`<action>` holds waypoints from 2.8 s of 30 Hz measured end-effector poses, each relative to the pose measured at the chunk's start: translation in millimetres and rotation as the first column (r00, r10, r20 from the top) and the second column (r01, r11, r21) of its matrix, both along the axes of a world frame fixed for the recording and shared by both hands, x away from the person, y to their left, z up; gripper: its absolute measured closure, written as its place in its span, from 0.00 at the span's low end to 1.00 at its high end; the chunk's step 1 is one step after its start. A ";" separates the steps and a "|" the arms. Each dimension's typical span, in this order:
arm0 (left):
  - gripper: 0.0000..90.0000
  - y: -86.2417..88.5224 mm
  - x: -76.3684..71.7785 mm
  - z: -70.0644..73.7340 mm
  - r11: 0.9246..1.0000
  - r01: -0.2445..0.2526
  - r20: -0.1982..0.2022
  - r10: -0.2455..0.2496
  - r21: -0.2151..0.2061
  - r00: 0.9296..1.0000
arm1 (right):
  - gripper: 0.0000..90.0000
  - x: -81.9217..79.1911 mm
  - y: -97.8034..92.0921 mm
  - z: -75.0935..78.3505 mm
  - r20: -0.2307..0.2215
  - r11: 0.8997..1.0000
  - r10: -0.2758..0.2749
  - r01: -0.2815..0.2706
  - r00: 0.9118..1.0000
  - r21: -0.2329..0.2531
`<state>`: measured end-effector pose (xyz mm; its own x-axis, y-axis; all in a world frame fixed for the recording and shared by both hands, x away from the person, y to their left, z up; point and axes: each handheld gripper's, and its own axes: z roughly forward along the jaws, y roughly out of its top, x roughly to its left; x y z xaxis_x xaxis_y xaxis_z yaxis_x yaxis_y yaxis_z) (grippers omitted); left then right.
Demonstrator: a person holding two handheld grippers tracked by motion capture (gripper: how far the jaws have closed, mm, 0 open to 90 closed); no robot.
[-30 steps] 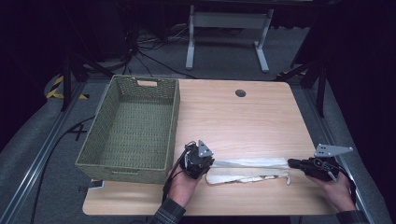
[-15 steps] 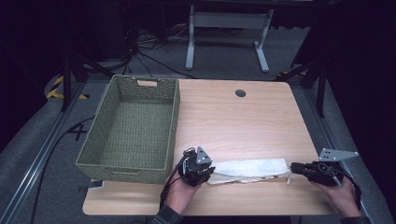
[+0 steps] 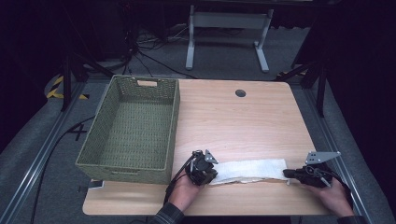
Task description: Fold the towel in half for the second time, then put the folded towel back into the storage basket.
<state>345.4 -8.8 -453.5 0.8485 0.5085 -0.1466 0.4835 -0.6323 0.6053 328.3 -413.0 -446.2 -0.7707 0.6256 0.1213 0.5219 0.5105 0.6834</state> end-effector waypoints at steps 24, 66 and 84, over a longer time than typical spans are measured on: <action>0.96 -39.7 49.0 1.1 0.999 0.050 0.021 -0.050 -0.014 0.999 | 1.00 9.3 69.3 -5.1 0.011 0.987 0.159 -0.159 0.987 -0.034; 0.96 -58.6 -10.9 1.9 0.974 0.228 0.005 -0.228 0.013 0.974 | 1.00 106.7 118.5 -8.1 0.058 0.987 0.162 -0.161 0.985 -0.031; 0.87 -49.5 -2.5 6.2 0.975 0.223 0.027 -0.222 -0.021 0.975 | 0.91 100.5 110.9 1.2 0.063 0.983 0.182 -0.184 0.981 0.024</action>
